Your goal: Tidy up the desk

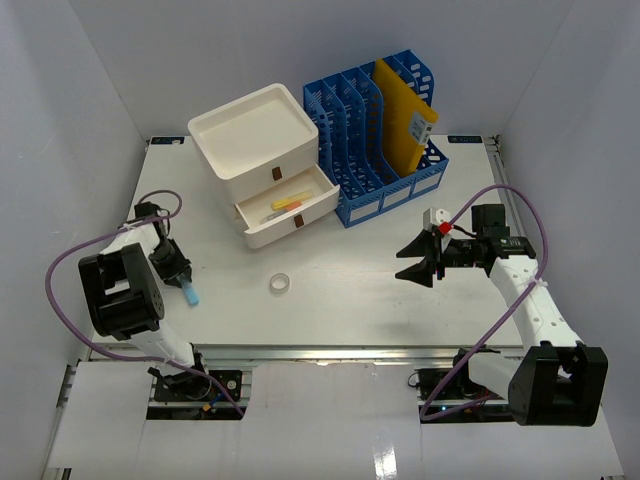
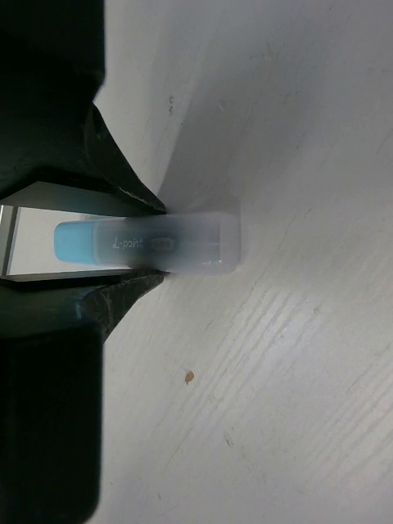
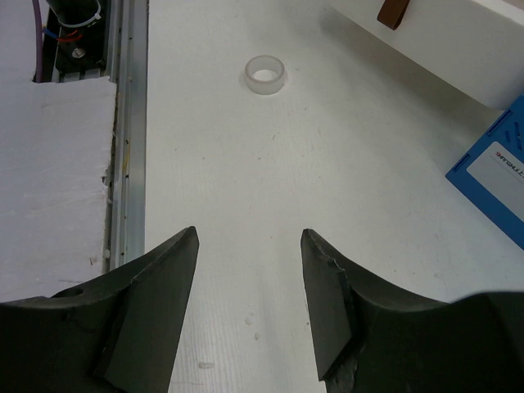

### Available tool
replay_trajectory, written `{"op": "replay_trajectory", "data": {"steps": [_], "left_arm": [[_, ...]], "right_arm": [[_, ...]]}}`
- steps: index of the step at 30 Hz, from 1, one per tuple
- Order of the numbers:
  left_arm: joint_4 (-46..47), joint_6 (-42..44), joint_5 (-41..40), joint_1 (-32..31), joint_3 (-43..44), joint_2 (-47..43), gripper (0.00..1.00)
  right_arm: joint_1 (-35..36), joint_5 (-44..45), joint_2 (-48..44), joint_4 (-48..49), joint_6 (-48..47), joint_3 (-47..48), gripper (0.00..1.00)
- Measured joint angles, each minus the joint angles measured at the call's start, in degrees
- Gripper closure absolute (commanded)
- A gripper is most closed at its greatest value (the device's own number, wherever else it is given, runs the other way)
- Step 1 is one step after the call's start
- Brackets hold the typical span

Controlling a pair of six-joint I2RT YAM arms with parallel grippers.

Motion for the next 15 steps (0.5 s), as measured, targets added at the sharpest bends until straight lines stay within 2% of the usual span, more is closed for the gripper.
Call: {"op": "replay_trajectory", "data": {"steps": [2,9,12,15], "left_arm": [[0.2,-0.1,1.6,0.1,0.0,0.0,0.91],[2.7,-1.0,10.2,0.1,-1.8,-3.4,0.97],[4.6,-1.7,15.6,0.0,-4.1,-10.1,0.97],[5.9,-2.4,20.8,-0.7,-5.8,-21.1,0.97]], "right_arm": [[-0.1,0.0,0.0,-0.1,0.0,0.0,0.40],[-0.5,0.0,0.0,-0.1,-0.1,0.0,0.40],[-0.8,0.0,0.0,-0.2,-0.4,0.0,0.40],[-0.9,0.0,0.0,-0.2,-0.8,0.0,0.40]]}}
